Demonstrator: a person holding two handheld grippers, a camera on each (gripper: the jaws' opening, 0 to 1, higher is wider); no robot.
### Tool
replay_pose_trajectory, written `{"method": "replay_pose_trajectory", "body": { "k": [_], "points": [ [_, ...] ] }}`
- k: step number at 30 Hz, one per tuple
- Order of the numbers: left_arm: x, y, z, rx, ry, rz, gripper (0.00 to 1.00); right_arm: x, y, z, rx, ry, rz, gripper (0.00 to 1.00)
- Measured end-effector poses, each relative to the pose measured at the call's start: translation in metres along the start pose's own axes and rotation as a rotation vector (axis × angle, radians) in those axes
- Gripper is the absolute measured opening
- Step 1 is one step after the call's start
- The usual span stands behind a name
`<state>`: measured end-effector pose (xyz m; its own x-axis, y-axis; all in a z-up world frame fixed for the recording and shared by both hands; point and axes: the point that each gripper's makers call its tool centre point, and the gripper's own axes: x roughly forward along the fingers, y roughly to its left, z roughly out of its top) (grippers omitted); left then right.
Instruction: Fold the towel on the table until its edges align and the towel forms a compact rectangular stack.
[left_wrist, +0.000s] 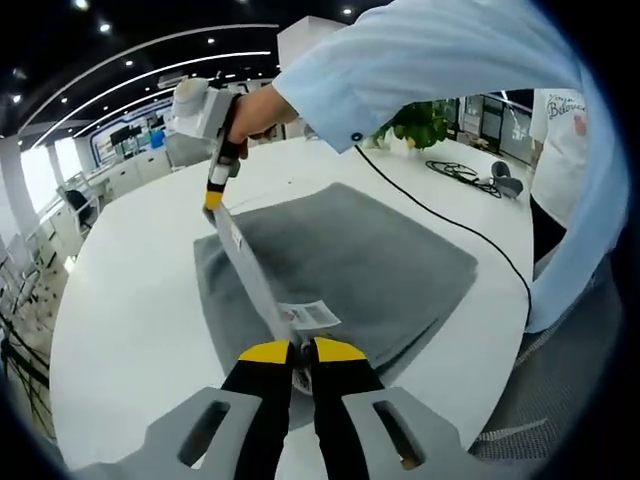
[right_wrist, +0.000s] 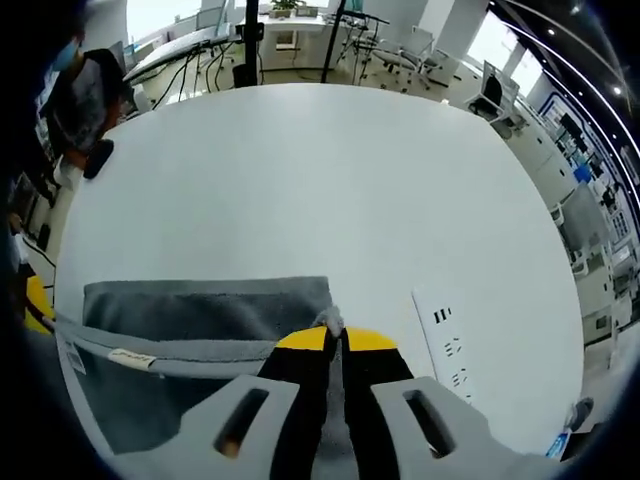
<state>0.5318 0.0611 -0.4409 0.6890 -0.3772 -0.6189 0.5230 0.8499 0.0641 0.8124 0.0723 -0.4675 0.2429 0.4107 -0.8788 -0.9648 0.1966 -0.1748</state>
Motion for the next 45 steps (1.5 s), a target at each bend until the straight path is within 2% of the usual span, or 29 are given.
{"method": "replay_pose_trajectory", "body": {
  "k": [10, 16, 18, 24, 32, 45],
  "points": [
    [0.004, 0.007, -0.017, -0.011, 0.026, 0.009, 0.08, 0.016, 0.011, 0.004, -0.010, 0.004, 0.018, 0.02],
    [0.007, 0.012, -0.029, -0.021, 0.047, 0.021, 0.08, 0.032, 0.010, 0.007, -0.012, 0.006, 0.028, 0.02],
    [0.007, 0.012, -0.032, -0.030, 0.052, 0.020, 0.08, 0.029, 0.020, 0.006, -0.009, 0.006, 0.032, 0.02],
    [0.010, 0.013, -0.040, -0.031, 0.072, 0.019, 0.08, 0.042, 0.012, 0.009, -0.015, 0.005, 0.033, 0.03],
    [0.014, 0.015, -0.046, -0.026, 0.095, 0.019, 0.09, 0.044, 0.017, 0.016, -0.024, -0.013, 0.030, 0.05],
    [0.015, 0.021, -0.058, -0.063, 0.125, 0.035, 0.11, 0.052, 0.026, 0.033, -0.039, -0.042, 0.042, 0.06]
  ]
}}
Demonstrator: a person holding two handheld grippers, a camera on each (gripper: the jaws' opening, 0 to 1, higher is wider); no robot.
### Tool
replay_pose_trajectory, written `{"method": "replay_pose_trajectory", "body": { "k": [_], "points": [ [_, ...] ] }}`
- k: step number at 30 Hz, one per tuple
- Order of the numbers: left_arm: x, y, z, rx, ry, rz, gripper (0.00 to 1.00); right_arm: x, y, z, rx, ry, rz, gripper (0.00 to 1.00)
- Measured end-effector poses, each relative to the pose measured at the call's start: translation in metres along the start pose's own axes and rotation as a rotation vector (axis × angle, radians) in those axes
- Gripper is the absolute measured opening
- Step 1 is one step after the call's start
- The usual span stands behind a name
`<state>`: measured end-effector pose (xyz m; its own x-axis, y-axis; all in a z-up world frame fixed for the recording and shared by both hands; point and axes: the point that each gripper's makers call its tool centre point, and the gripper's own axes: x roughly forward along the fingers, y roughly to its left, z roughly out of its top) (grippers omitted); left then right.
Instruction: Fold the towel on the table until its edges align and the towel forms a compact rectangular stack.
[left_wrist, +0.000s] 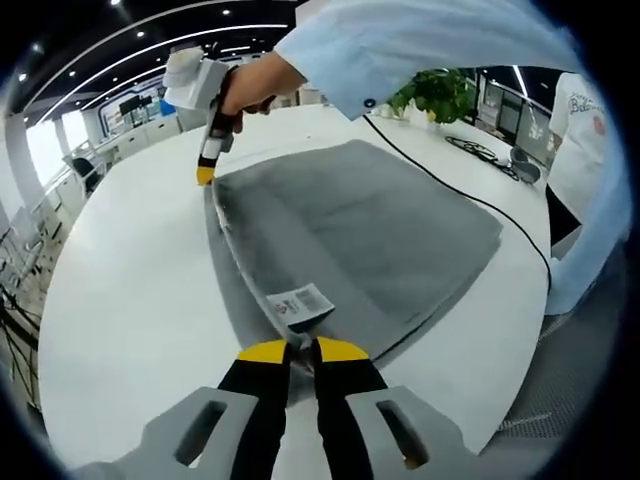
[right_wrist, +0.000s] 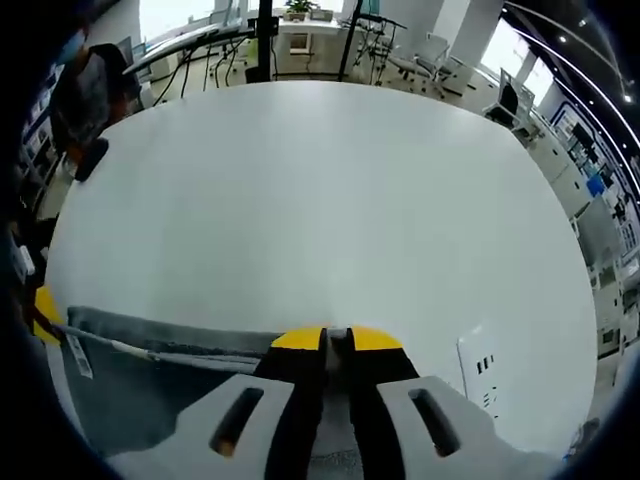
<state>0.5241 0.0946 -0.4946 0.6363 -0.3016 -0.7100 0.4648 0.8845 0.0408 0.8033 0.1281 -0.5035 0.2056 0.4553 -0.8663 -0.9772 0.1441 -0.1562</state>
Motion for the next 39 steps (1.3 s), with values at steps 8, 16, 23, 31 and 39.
{"method": "replay_pose_trajectory", "body": {
  "k": [8, 16, 23, 31, 39],
  "points": [
    [-0.002, 0.005, -0.009, -0.015, 0.017, 0.005, 0.13, 0.007, -0.001, 0.009, -0.004, -0.024, 0.004, 0.07],
    [-0.003, 0.011, -0.015, -0.029, 0.026, 0.015, 0.14, 0.006, 0.002, 0.013, -0.008, -0.034, -0.001, 0.08],
    [-0.006, 0.011, -0.015, -0.030, 0.027, 0.019, 0.14, 0.007, -0.007, 0.016, -0.001, -0.040, -0.003, 0.08],
    [-0.016, 0.023, -0.028, -0.047, 0.046, 0.050, 0.14, 0.003, -0.008, 0.005, 0.008, -0.033, -0.006, 0.08],
    [-0.024, 0.028, -0.024, -0.050, 0.041, 0.073, 0.14, -0.009, -0.004, -0.002, 0.012, -0.032, -0.008, 0.07]
  ]
}}
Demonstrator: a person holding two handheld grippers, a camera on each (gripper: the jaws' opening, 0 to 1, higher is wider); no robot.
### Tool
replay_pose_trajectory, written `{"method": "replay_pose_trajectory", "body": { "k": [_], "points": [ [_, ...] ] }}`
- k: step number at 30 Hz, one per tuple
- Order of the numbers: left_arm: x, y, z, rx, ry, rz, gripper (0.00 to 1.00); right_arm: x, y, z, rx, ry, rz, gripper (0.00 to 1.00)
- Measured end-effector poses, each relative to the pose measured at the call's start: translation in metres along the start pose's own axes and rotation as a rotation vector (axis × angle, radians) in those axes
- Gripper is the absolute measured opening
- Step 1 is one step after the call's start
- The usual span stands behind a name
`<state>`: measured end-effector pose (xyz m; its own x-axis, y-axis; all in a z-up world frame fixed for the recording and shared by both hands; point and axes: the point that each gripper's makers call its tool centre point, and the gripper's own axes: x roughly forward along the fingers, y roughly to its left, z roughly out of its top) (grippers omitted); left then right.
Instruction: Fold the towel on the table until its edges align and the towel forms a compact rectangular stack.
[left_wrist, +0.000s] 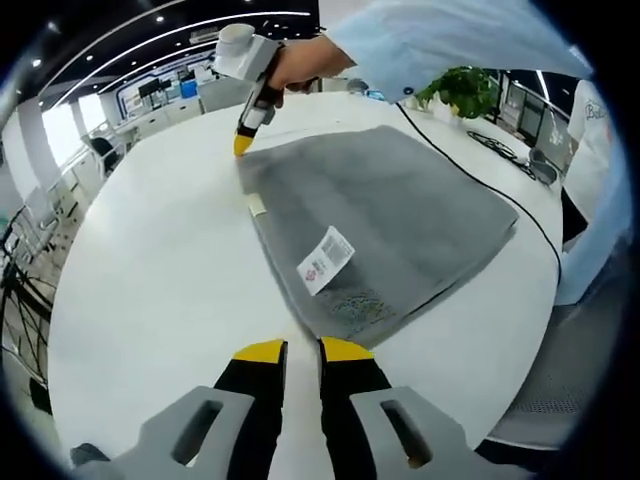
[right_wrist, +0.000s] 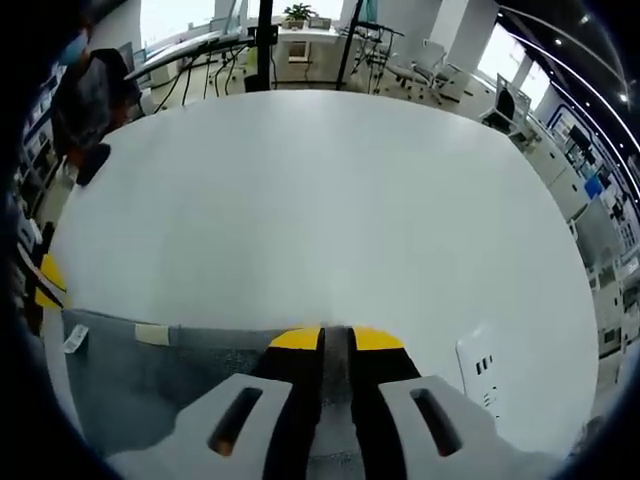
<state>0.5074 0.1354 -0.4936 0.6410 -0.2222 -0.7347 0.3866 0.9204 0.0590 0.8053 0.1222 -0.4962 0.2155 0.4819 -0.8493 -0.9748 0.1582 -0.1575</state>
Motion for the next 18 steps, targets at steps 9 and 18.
{"method": "replay_pose_trajectory", "body": {
  "k": [9, 18],
  "points": [
    [-0.006, -0.006, 0.020, 0.032, -0.031, 0.002, 0.15, -0.019, -0.003, -0.008, 0.023, -0.016, -0.012, 0.08],
    [-0.008, -0.013, 0.035, 0.044, -0.054, 0.001, 0.16, -0.026, -0.017, -0.017, 0.032, -0.017, -0.023, 0.09]
  ]
}}
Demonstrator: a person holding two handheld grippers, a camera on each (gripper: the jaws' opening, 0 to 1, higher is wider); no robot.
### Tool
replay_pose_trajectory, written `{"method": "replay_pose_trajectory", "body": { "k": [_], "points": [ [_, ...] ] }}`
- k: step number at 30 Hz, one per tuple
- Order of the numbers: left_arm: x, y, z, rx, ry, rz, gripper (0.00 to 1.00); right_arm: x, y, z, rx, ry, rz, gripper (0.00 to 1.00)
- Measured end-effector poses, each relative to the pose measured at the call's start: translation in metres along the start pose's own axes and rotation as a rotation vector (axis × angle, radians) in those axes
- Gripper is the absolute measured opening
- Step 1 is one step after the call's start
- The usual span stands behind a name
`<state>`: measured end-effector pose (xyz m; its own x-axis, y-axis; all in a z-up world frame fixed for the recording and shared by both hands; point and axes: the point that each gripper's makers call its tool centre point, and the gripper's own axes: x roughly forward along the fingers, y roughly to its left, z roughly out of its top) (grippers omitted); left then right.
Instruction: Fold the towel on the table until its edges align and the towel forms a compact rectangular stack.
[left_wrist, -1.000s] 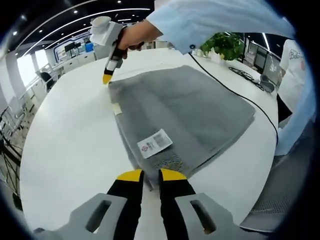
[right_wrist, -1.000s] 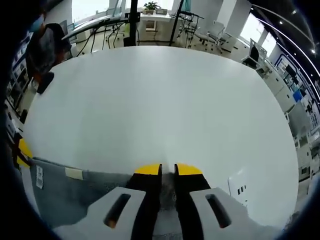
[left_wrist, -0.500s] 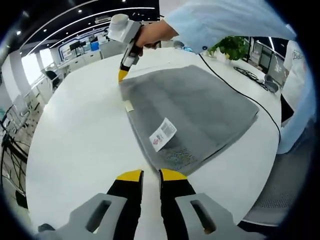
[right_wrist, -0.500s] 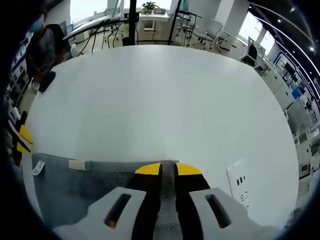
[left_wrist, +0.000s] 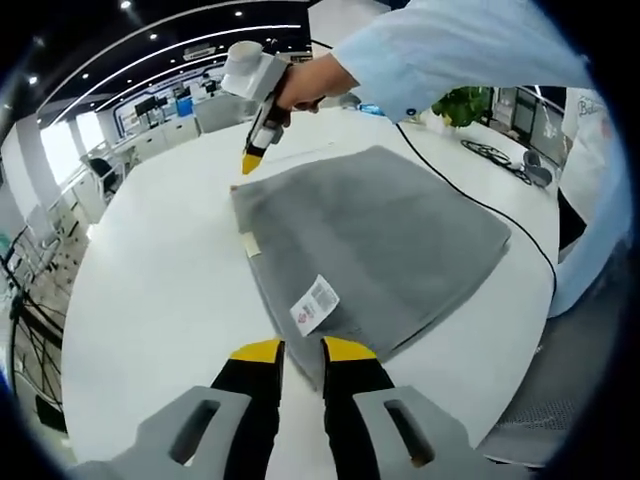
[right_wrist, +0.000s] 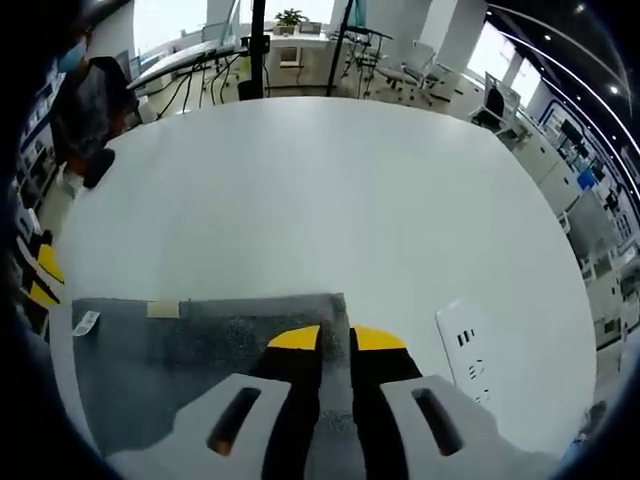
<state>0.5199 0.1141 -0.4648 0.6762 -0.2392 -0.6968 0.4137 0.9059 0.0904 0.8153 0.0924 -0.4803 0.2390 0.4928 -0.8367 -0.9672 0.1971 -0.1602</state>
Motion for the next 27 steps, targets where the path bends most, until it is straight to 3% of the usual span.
{"method": "replay_pose_trajectory", "body": {
  "k": [7, 9, 17, 24, 27],
  "points": [
    [0.000, -0.005, 0.014, -0.014, -0.032, -0.004, 0.22, -0.016, 0.009, -0.016, 0.012, 0.003, 0.009, 0.16],
    [-0.001, -0.005, 0.020, -0.017, -0.047, -0.005, 0.23, -0.014, 0.002, -0.017, 0.011, 0.002, 0.010, 0.17],
    [-0.003, -0.006, 0.036, -0.054, -0.099, 0.006, 0.37, -0.023, 0.005, -0.017, 0.024, -0.029, 0.039, 0.35],
    [-0.004, -0.016, 0.045, -0.061, -0.118, 0.001, 0.38, -0.024, 0.003, -0.018, 0.022, -0.041, 0.066, 0.36],
    [-0.003, -0.022, 0.049, -0.061, -0.123, -0.005, 0.38, -0.034, 0.012, -0.024, 0.019, -0.041, 0.074, 0.36]
  ]
}}
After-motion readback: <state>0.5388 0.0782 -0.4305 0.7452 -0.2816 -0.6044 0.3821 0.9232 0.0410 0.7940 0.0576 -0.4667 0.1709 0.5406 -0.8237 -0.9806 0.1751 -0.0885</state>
